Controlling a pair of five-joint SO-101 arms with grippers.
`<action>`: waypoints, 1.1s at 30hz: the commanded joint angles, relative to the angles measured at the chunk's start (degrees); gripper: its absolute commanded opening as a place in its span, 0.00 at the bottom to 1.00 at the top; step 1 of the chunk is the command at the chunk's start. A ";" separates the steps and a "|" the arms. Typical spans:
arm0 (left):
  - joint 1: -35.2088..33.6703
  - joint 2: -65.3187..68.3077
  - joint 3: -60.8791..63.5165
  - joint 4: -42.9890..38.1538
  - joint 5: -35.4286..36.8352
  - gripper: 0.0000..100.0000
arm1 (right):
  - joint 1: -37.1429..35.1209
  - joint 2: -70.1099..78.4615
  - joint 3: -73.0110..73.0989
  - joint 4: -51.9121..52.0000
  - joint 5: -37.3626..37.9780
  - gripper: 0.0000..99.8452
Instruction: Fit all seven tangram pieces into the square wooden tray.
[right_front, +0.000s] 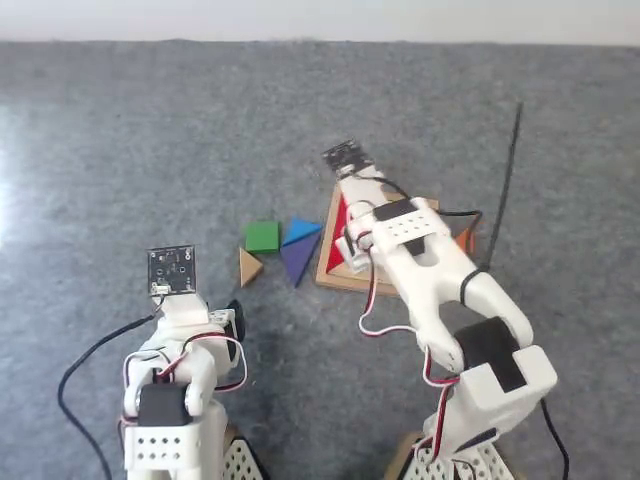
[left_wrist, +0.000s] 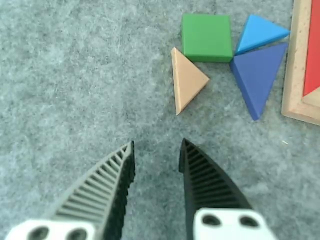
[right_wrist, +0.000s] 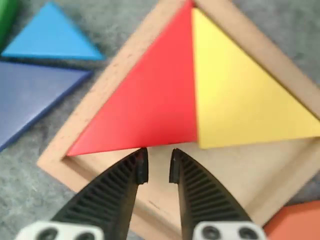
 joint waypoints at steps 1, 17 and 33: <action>-0.26 -0.79 -0.66 0.26 0.53 0.14 | 1.80 -4.70 -1.67 1.71 -0.26 0.09; -0.26 -0.79 -0.66 0.26 0.53 0.14 | -3.65 -16.04 17.85 2.33 -0.53 0.09; -0.26 -0.79 -0.66 0.26 0.53 0.14 | -6.55 -39.96 25.32 5.41 -2.81 0.09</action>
